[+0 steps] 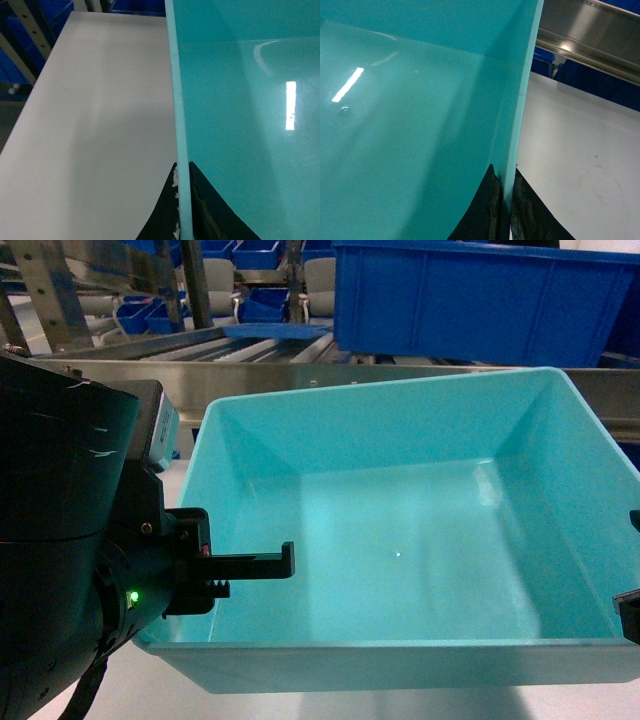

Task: Organize blue bins on left shelf correctly

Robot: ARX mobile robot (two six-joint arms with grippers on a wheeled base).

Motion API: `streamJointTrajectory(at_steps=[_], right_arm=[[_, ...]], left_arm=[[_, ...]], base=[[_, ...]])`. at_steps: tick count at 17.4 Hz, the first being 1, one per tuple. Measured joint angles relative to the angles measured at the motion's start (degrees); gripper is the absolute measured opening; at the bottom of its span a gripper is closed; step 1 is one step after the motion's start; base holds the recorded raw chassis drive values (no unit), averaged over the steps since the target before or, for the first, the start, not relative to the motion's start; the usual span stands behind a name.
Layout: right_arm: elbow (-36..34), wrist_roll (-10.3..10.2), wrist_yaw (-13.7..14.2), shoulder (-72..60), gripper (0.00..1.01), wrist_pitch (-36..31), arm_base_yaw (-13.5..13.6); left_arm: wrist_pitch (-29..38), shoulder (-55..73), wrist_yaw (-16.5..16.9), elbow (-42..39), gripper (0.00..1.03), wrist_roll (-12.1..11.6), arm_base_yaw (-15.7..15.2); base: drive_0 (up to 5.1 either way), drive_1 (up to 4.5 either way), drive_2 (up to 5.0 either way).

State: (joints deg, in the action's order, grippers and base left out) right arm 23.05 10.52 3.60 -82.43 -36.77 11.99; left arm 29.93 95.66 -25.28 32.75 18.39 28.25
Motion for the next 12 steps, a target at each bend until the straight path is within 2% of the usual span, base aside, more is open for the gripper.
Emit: streamJointTrajectory(at_steps=[12], right_arm=[[0.0,0.07,-0.02,0.0,0.03,-0.07,0.0]], left_arm=[[-0.04,0.0,-0.02,0.0,0.02,0.0,-0.02]], base=[[-5.0,2.41,2.4]])
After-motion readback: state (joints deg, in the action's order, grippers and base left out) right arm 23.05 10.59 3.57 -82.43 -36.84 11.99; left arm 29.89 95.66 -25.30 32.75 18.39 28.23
